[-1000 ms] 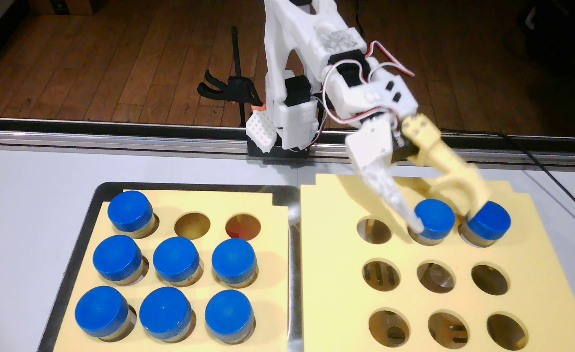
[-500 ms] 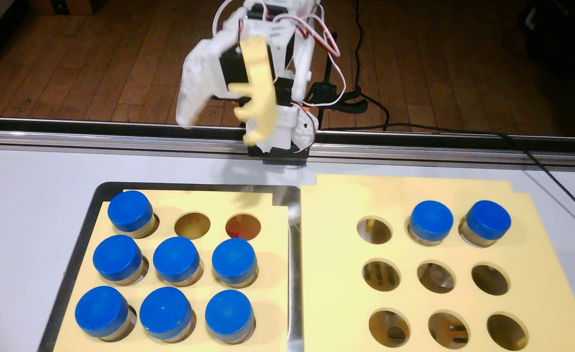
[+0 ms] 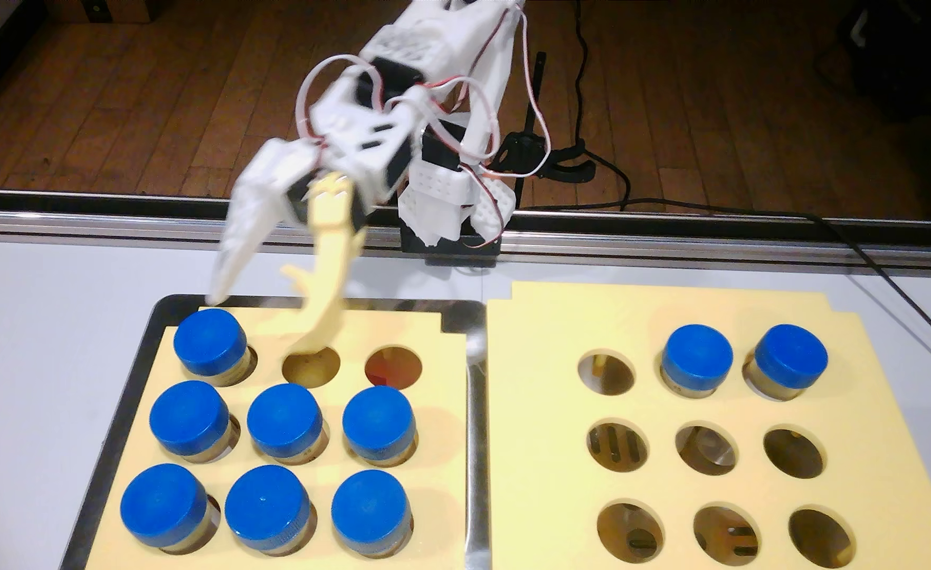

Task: Move the test tubes

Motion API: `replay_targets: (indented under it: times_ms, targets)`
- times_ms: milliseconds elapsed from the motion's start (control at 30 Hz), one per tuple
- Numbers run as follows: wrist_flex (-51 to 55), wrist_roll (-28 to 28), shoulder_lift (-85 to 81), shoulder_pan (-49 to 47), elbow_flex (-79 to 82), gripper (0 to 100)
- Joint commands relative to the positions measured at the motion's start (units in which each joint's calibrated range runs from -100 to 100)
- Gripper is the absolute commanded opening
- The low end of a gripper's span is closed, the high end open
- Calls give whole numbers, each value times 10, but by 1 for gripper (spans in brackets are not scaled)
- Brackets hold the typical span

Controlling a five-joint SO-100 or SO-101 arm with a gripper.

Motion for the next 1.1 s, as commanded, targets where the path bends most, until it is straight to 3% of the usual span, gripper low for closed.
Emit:
replay_targets:
  times_ms: [0,300,500,700,767,833,900,1067]
  targets:
    - [-12,5,63,6,-92,28]
    - [-12,3,150,7,-162,28]
    - [-12,1,159,5,-207,14]
    - [-2,0,157,2,-248,14]
    - [30,-8,151,2,-274,14]
    - [171,-9,113,6,-341,14]
    - [232,-8,89,7,-379,14]
    - [218,-11,22,1,-464,14]
